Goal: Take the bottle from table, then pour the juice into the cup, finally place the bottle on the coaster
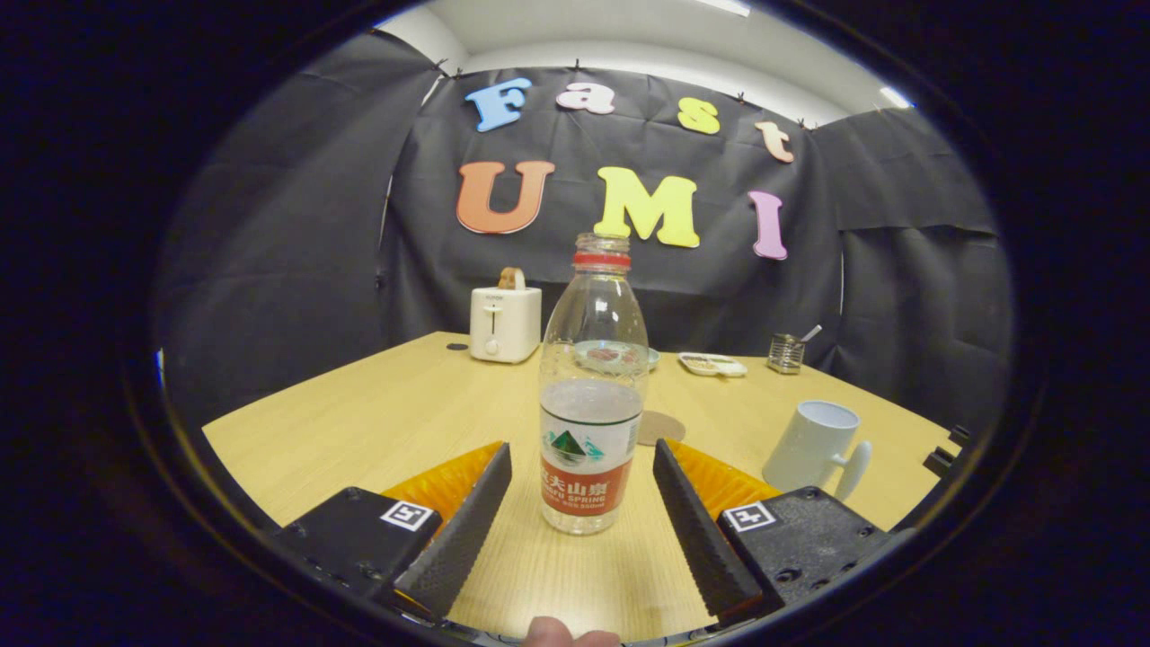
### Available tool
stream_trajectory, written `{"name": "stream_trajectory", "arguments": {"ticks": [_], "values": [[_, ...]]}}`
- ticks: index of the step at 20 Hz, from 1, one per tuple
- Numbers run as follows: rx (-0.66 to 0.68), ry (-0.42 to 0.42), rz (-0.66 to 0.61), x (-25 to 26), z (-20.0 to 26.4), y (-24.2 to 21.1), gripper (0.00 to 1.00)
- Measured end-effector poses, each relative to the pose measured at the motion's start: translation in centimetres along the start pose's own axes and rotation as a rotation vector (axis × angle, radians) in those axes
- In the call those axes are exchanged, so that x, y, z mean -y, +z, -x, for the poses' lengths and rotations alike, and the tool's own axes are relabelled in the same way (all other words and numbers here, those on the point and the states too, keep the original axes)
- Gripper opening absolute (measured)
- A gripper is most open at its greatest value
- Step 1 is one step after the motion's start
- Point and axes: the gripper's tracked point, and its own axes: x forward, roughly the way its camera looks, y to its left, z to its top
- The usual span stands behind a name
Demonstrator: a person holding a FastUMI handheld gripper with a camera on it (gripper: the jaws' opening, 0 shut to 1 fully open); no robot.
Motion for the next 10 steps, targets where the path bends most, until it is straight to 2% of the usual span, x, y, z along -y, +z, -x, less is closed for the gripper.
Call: {"name": "stream_trajectory", "arguments": {"ticks": [10], "values": [[-0.021,0.007,0.007,-0.3,-3.6,-0.4,1.00]]}}
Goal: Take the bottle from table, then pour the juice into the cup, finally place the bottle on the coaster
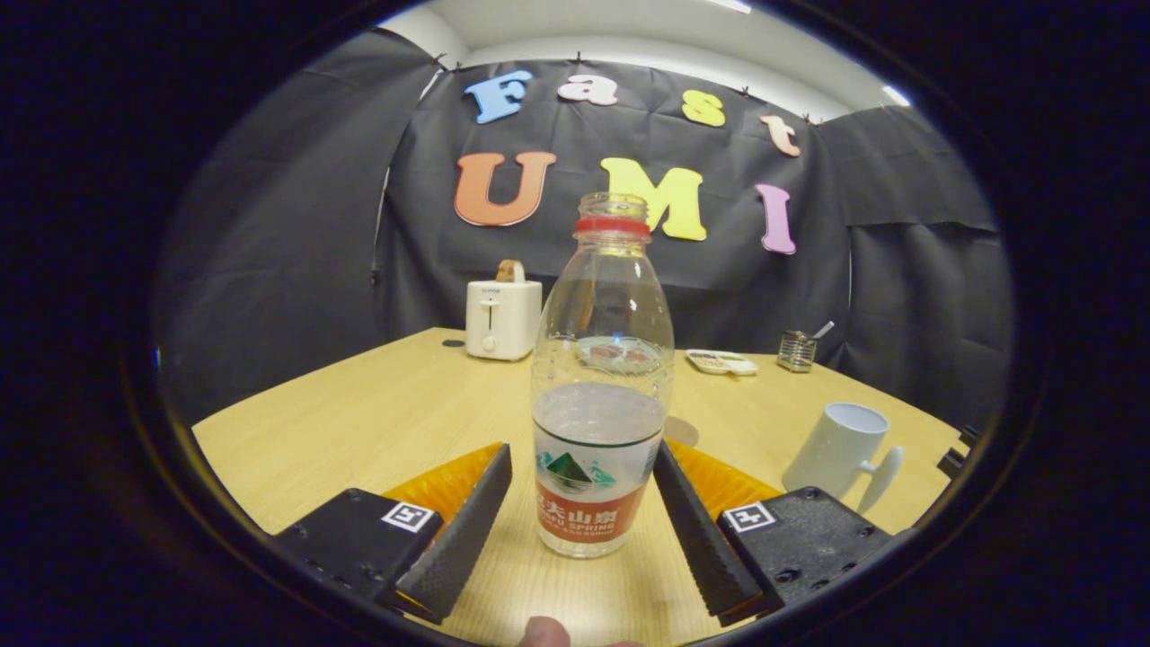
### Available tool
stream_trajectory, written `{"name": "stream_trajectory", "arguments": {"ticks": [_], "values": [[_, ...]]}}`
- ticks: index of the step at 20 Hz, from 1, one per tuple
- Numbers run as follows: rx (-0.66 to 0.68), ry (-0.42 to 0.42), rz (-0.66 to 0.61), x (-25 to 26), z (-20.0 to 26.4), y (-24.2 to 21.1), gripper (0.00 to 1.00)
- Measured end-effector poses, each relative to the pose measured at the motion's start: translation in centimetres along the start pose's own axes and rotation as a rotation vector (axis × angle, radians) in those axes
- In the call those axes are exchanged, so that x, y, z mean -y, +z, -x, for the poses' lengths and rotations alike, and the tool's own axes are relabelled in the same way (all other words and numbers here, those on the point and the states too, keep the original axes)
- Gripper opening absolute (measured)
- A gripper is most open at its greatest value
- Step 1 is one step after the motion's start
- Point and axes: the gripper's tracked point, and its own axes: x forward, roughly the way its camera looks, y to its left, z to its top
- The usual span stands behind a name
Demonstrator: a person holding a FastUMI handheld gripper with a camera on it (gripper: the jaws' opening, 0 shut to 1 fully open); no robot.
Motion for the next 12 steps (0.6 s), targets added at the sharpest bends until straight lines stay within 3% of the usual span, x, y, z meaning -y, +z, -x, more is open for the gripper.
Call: {"name": "stream_trajectory", "arguments": {"ticks": [1,5,12], "values": [[0.000,-0.006,0.002,0.2,0.1,0.0,1.00],[0.001,0.002,-0.011,-0.1,-0.1,0.3,0.82],[0.022,0.030,-0.125,0.6,2.3,3.8,0.78]]}}
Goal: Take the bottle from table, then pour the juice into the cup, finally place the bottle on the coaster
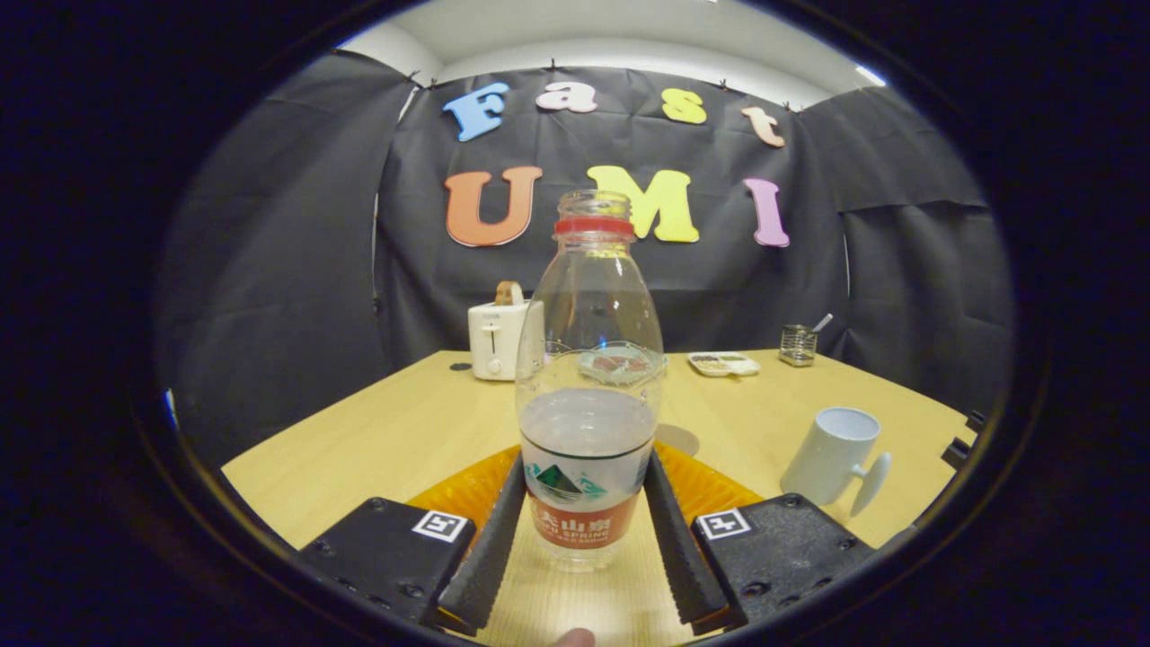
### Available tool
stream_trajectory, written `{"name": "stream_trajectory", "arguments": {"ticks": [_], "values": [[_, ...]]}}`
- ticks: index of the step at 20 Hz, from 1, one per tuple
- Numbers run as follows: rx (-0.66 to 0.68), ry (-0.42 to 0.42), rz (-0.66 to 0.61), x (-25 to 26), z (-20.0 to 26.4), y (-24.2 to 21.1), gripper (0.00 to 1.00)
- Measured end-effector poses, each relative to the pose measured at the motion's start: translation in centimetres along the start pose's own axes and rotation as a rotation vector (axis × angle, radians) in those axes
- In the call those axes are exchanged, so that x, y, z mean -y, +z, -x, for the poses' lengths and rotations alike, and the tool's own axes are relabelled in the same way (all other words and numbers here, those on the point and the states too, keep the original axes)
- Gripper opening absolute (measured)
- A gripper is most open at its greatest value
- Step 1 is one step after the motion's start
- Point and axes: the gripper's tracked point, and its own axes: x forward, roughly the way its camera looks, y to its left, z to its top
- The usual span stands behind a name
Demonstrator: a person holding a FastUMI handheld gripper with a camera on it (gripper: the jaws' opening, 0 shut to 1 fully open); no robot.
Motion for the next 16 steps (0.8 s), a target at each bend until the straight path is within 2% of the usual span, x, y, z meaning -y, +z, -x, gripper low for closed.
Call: {"name": "stream_trajectory", "arguments": {"ticks": [6,11,16], "values": [[-0.014,0.075,-0.196,-0.1,0.7,2.8,0.77],[-0.089,0.119,-0.399,1.3,0.5,3.2,0.76],[-0.119,0.214,-0.658,1.9,0.0,3.1,0.76]]}}
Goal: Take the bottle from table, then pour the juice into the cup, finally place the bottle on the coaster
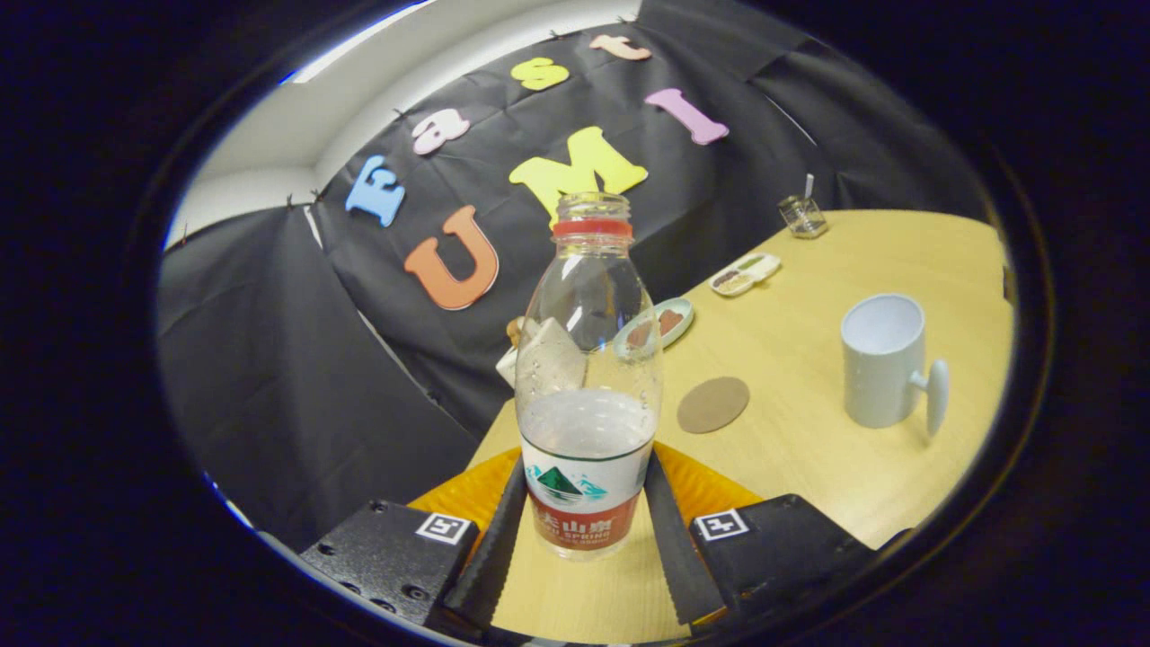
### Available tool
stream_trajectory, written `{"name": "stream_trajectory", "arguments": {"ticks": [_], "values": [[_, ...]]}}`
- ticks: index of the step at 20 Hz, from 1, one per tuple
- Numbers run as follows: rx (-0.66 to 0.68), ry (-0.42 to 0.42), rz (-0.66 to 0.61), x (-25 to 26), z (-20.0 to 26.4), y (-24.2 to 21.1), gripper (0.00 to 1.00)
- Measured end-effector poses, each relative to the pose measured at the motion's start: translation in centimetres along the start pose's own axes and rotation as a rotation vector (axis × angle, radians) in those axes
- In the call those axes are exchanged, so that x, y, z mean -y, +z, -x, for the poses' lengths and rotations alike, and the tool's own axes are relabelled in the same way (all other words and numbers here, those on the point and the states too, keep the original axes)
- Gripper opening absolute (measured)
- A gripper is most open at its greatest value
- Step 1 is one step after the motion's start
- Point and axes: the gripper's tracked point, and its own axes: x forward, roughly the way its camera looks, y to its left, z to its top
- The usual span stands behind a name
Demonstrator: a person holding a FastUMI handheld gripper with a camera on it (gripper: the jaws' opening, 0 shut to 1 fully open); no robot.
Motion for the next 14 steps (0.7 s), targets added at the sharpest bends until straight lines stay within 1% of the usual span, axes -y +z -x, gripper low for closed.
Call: {"name": "stream_trajectory", "arguments": {"ticks": [2,6,9,11,14], "values": [[-0.005,0.037,-0.134,0.2,-0.3,0.4,0.76],[0.018,0.069,-0.331,0.9,-0.4,1.0,0.76],[0.062,0.118,-0.477,1.0,-0.2,1.7,0.75],[0.083,0.131,-0.543,1.3,-0.2,2.1,0.75],[0.100,0.139,-0.595,1.2,-0.4,2.5,0.75]]}}
